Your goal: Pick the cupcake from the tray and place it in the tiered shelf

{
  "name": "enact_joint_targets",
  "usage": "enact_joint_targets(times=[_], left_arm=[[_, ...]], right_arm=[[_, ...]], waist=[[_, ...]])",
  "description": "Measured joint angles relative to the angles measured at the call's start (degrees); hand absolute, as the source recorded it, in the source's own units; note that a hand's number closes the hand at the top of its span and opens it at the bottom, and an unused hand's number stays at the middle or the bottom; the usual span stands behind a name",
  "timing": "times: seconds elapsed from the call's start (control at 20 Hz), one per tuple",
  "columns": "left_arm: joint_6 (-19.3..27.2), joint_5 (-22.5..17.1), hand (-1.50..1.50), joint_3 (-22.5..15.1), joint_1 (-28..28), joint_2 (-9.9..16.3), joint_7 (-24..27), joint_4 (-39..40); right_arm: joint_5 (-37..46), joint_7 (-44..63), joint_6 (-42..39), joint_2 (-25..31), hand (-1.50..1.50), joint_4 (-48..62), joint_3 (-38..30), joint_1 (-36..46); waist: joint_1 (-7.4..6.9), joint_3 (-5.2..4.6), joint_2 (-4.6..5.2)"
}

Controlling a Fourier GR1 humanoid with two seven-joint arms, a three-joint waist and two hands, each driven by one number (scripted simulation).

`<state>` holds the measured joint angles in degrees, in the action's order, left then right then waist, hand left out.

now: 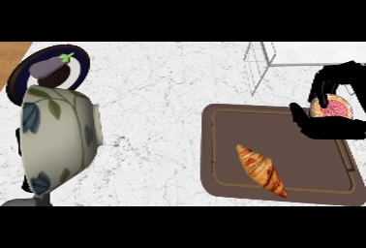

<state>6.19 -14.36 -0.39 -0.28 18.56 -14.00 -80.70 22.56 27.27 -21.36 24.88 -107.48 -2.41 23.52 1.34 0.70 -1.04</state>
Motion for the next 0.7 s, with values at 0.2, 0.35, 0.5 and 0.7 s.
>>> enact_joint_targets(times=[0.2, 0.35, 0.5, 0.7], left_arm=[[0.2, 0.4, 0.0, -0.1, -0.5, -0.1, -1.8, -0.6], [0.4, 0.8, 0.0, -0.2, -0.8, -0.6, -2.0, -1.1], [0.1, 1.0, 0.0, -0.2, -1.5, -1.0, -2.4, -0.5], [-0.9, 1.1, 0.0, 0.0, -1.7, -1.1, -2.2, -0.7]], right_arm=[[-4.5, 9.2, -3.4, 2.9, 1.5, -4.8, -5.8, 5.9], [-8.3, 14.0, -5.8, 6.1, 1.5, -4.1, -10.3, 11.5], [-10.5, 16.3, -7.5, 9.7, 1.5, 0.1, -13.7, 17.2], [-11.0, 17.2, -7.4, 12.9, 1.5, 7.4, -16.1, 23.6]], waist=[[-0.45, -0.14, 0.18], [-0.9, -0.21, 0.34], [-1.35, -0.17, 0.47], [-1.88, -0.2, 0.64]])
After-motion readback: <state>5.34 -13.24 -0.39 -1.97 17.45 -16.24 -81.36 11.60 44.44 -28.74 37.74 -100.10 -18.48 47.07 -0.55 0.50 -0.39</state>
